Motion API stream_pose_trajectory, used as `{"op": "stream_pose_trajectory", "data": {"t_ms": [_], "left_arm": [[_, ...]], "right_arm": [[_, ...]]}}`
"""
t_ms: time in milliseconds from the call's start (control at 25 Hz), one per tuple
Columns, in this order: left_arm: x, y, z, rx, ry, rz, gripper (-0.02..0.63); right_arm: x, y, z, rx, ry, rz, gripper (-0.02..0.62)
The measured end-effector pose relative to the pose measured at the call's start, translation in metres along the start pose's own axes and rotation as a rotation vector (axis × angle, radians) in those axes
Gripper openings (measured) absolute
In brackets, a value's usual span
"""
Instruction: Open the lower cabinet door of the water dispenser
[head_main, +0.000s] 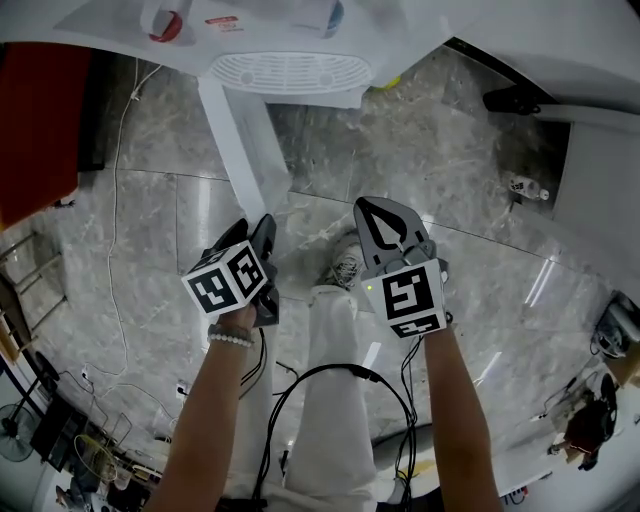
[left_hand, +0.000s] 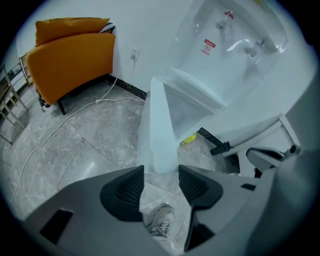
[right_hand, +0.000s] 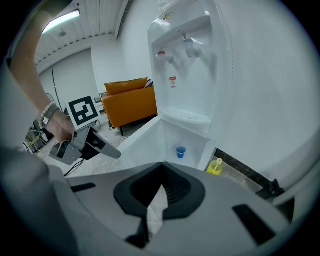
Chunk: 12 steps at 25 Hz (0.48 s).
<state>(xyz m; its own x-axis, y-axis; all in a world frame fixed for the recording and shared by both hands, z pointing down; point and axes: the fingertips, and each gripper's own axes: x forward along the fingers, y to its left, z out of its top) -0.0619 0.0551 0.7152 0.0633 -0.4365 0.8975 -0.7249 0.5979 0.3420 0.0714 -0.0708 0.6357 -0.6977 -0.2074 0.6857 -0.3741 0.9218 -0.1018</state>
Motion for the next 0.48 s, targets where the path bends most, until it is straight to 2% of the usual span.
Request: {"op": "stream_pose_trajectory", "data": {"t_ms": [200,360,480], "left_arm": [[-0.012,0.025,0.005,0.013,-0.015,0.031,0.214],[-0.02,0.05,0.008,0.014,-0.027,0.068,0.173],[-0.025,0.07,0.017,0.032,-0.035,0.087,0.175]], "right_arm": [[0.005,0.017,0.003,-0.012,0.01,0.007,0.003],[0.009,0.032,0.007,-0.023,0.015,0.014,0.003],[0.015,0.042,0.012,-0.027,0.017,0.016,0.003]]}}
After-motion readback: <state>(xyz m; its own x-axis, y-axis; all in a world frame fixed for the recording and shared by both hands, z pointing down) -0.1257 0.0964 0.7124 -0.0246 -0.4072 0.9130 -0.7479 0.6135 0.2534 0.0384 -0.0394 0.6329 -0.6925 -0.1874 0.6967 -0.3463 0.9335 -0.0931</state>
